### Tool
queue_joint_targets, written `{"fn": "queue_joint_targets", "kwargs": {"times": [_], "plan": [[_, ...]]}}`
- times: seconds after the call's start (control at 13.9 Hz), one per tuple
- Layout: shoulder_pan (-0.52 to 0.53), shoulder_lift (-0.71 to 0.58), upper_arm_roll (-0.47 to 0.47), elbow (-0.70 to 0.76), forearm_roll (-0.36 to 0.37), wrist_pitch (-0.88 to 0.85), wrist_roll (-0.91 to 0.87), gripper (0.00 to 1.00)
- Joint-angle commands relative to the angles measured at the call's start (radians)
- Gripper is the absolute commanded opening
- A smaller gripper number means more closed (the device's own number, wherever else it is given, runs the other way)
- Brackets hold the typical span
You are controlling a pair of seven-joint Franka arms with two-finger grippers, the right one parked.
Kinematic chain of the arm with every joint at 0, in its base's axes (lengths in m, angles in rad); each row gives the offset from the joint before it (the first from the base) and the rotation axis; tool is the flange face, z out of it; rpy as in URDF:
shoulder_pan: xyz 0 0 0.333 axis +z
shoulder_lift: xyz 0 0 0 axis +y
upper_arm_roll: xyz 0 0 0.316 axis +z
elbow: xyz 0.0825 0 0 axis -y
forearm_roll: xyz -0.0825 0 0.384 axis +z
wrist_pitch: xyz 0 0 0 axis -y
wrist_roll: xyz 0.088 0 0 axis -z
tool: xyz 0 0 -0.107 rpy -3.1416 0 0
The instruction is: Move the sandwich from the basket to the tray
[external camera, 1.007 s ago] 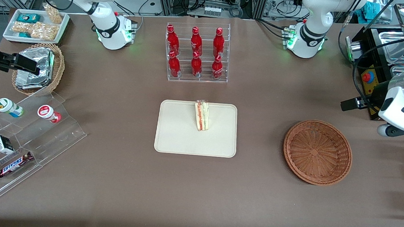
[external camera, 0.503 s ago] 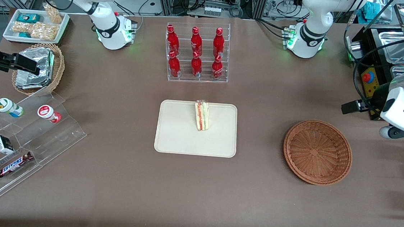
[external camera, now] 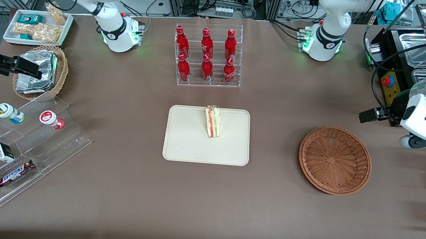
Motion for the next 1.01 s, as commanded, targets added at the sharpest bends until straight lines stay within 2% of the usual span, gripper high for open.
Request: {"fn": "queue_joint_targets", "kwargs": {"times": [0.0,0.58,0.72,0.93], "plan": [[-0.011,0.005,0.0,0.017,0.013,0.008,0.003,1.0],[-0.013,-0.03,-0.003,0.043,0.035,0.011,0.0,1.0],[-0.013,-0.029,-0.001,0.032,0.038,0.081,0.003,1.0],[-0.018,-0.027,-0.003,0.029,0.067,0.093,-0.004,1.0]]}}
